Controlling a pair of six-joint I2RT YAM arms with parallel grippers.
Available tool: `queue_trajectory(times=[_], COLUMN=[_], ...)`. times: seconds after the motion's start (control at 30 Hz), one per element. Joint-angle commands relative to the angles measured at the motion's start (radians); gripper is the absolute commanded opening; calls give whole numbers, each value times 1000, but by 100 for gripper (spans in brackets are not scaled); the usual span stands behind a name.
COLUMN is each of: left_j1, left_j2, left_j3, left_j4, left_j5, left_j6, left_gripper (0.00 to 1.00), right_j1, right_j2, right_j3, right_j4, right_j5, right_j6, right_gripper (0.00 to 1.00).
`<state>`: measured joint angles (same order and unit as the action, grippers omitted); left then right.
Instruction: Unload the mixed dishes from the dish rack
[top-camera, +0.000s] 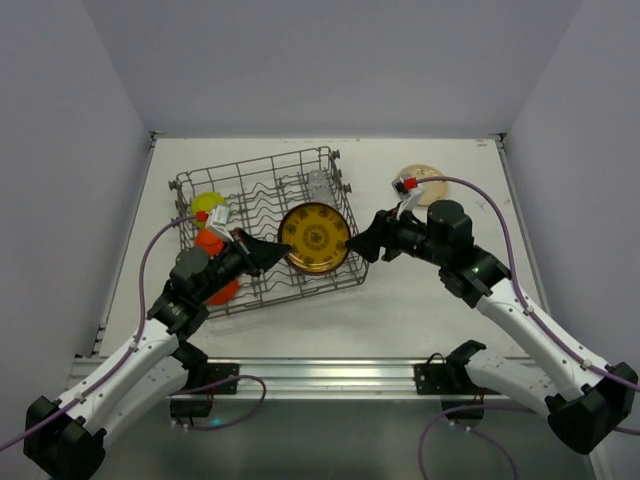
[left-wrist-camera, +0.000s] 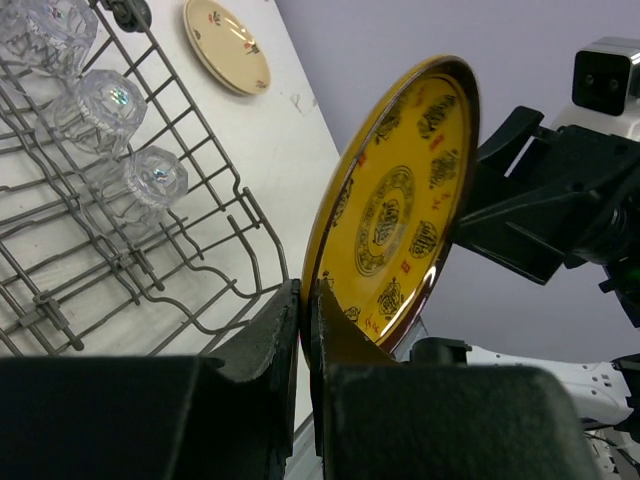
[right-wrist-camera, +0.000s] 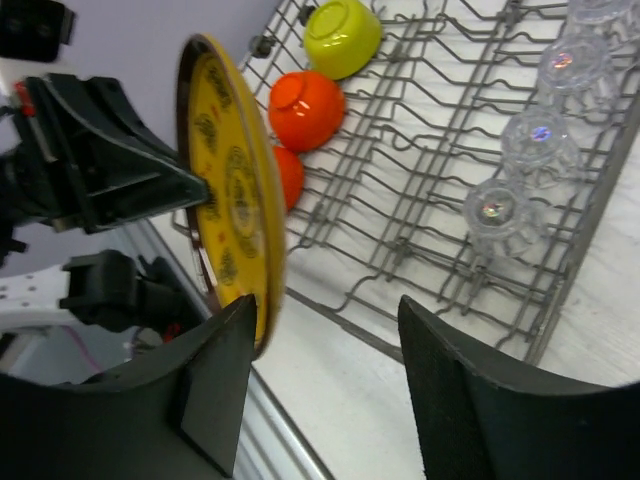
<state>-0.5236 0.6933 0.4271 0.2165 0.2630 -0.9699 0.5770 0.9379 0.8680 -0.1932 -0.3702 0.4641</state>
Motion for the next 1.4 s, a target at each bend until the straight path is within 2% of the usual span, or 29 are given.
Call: queue_trajectory(times=[0.0, 0.1, 0.33, 0.43, 0.47, 0.53, 0.6, 0.67, 0.7, 0.73, 0.77, 0.8, 0.83, 0.93, 0.97, 1.0, 1.03, 1.07, 1.1, 1.13, 1.2, 1.27, 1.33, 1.37], left_j1=[-9, -9, -15, -18, -18, -18, -19, -18, -18, -16, -16, -16, -16, -16, -16, -16, -16, -16, -16, -18, -18, -16, -18, -16], left_j2=[-23, -17, 11, 14, 15, 17, 25, 29, 29, 29, 23, 18, 14, -21, -47, -60, -92, -113, -138, -196, -259, -332, -382, -397], left_j3=[4, -2, -13, -13, -13, -8, -7, 13, 24, 50, 71, 93, 146, 281, 318, 381, 406, 426, 438, 431, 394, 374, 340, 326], left_j4=[67, 70, 93, 93, 93, 95, 95, 78, 39, 15, -21, -108, -155, -388, -444, -553, -600, -667, -683, -684, -660, -661, -687, -707], left_j5=[-24, -16, 2, 2, 2, -1, -2, -14, -25, -39, -85, -108, -137, -273, -382, -428, -476, -551, -571, -580, -567, -582, -648, -668], left_j6=[-35, -36, -33, -27, -24, -20, -7, 23, 39, 57, 81, 100, 121, 200, 226, 234, 256, 273, 293, 360, 436, 512, 543, 556], left_gripper=[0, 0, 0, 0, 0, 0, 0, 0, 3, 45, 66, 81, 100, 100, 100, 100, 100, 100, 100, 100, 100, 100, 100, 100], right_j1=[21, 30, 66, 69, 70, 69, 69, 69, 69, 67, 60, 47, 29, -129, -243, -305, -425, -481, -537, -645, -728, -796, -810, -810], right_j2=[18, 42, 105, 117, 125, 130, 131, 125, 121, 118, 116, 114, 111, 81, 70, 59, 46, 44, 51, 91, 154, 273, 362, 462], right_j3=[72, 91, 117, 101, 101, 98, 88, 68, 60, 52, 51, 51, 51, 10, -7, -21, -50, -63, -81, -86, -86, -83, -42, -8], right_j4=[-9, 0, 40, 75, 81, 92, 127, 153, 158, 156, 147, 137, 118, 110, 110, 109, 109, 110, 118, 138, 167, 256, 305, 304], right_j5=[112, 108, 112, 135, 140, 134, 122, 146, 149, 189, 215, 232, 238, 170, 137, 133, 134, 149, 160, 165, 162, 160, 211, 223], right_j6=[-53, -56, -32, -9, -2, 2, 13, 31, 42, 47, 53, 56, 59, 114, 158, 182, 203, 243, 266, 289, 378, 471, 533, 538], right_gripper=[53, 45, 40, 29, 22, 17, 0, 0, 0, 0, 0, 0, 0, 0, 0, 0, 0, 0, 0, 0, 0, 0, 0, 0])
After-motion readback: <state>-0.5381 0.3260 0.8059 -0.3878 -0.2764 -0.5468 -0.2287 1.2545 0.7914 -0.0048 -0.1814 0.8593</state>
